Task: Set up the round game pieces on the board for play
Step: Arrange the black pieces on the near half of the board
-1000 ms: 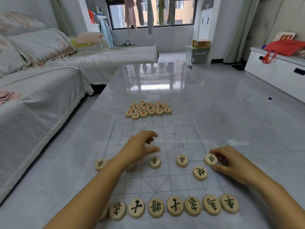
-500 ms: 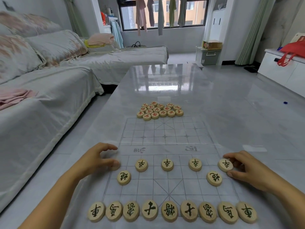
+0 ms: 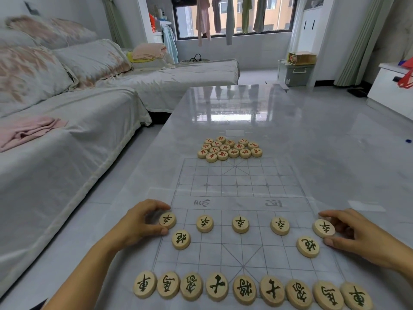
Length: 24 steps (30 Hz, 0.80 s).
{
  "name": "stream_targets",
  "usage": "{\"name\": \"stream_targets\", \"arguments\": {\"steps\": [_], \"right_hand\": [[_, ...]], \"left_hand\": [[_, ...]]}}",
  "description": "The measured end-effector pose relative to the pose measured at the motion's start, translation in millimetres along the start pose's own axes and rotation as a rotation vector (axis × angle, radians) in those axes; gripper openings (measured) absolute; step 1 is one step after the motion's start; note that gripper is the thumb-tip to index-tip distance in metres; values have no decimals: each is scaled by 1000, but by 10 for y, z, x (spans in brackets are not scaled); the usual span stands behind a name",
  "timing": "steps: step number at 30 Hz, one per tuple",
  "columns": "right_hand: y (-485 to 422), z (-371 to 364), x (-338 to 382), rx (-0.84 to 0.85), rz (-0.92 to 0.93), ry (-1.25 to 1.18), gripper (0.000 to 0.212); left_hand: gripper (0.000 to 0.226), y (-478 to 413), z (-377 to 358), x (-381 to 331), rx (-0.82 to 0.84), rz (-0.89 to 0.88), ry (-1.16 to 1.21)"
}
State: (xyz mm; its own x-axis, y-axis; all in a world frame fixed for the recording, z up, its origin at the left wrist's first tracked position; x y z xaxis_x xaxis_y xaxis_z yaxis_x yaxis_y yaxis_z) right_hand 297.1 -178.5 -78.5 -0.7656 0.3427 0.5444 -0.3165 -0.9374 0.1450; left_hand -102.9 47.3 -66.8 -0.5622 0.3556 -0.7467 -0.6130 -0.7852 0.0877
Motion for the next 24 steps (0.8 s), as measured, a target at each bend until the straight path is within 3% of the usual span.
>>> {"name": "stream_targets", "arguments": {"steps": [16,24], "right_hand": [[13,0,61,-22,19,1,40],[27,6,46,-10,-14,3,49]], "left_hand": [[45,-2,-39,101,-91,-100,42],[39,9,-46,125,-136,-104,92]]}}
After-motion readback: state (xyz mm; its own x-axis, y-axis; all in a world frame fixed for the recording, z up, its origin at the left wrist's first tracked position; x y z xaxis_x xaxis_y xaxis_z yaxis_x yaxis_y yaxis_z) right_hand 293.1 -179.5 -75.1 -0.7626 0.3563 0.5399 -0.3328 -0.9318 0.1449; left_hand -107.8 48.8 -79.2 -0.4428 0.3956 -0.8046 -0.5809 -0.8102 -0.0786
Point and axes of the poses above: each hand's wrist, its own y-axis away from the middle knuckle, its own z-axis out of the back of the hand, x = y × z, the point moved 5 cm from there along -y, towards the middle knuckle, and after that the axes turned 5 degrees about y, right-handed, at the moved point
